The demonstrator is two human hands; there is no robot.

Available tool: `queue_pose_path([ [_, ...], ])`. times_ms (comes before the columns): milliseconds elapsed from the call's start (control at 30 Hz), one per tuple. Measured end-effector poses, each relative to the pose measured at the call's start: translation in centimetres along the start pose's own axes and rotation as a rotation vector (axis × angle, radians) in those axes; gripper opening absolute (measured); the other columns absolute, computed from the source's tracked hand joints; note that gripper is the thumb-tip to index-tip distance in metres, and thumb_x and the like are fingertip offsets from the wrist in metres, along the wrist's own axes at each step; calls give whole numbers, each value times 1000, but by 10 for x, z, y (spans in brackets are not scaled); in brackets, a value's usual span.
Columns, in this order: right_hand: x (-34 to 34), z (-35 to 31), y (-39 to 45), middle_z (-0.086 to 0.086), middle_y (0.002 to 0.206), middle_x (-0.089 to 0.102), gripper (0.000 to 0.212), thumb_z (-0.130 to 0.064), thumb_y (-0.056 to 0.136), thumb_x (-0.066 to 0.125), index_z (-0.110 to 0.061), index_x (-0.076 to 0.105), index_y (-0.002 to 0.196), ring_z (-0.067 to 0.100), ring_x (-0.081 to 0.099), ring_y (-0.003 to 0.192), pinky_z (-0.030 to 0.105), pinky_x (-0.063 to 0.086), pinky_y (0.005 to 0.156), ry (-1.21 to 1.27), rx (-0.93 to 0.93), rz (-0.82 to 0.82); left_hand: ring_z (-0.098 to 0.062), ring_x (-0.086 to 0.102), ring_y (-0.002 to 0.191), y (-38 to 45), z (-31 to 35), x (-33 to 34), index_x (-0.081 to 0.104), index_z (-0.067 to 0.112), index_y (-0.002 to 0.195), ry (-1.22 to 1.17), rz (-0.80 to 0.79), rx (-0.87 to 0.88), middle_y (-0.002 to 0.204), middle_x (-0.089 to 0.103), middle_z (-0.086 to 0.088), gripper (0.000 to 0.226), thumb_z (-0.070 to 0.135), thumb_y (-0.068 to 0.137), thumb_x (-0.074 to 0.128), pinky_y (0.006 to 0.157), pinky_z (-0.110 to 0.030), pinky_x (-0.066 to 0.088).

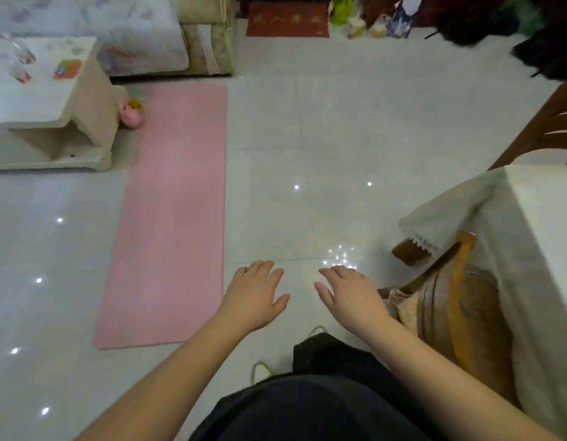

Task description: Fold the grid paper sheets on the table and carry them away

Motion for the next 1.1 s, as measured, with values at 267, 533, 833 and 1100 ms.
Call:
queue_pose_path([
  [267, -41, 82, 94, 1, 142, 47, 51, -48, 101, 29, -22, 39, 143, 23, 44, 128, 37, 36, 104, 62, 166, 47, -22, 29, 142, 155, 15, -48, 28, 22, 149, 111, -78, 145, 156, 31, -3, 72, 62, 91, 17, 111, -39, 26],
  [533, -109, 153, 172, 0, 140, 51, 63, -55, 97, 12, -23, 44, 141, 23, 47, 126, 38, 34, 102, 83, 305, 90, -22, 43, 132, 289, 44, -117, 24, 24, 151, 144, -133, 213, 150, 40, -1, 66, 58, 95, 32, 105, -40, 36],
  [833, -177, 241, 265, 2, 144, 48, 59, -56, 99, 22, -23, 37, 146, 25, 44, 131, 41, 30, 111, 111, 543, 148, -19, 34, 138, 449, 76, -185, 23, 24, 152, 158, -79, 361, 154, 34, 0, 64, 56, 97, 31, 108, -37, 30],
  [1100, -233, 306, 378, 4, 146, 47, 61, -56, 98, 24, -22, 36, 147, 25, 44, 133, 44, 31, 112, 138, 676, 181, -22, 32, 140, 597, 80, -248, 27, 22, 151, 185, -35, 515, 154, 35, -4, 90, 65, 77, -1, 111, -40, 28],
])
Point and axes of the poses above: each hand's wrist, its own y-axis towards the middle knuckle, its own x-axis out of the palm, z = x × y, the point moved 5 cm from there along y, towards the middle knuckle
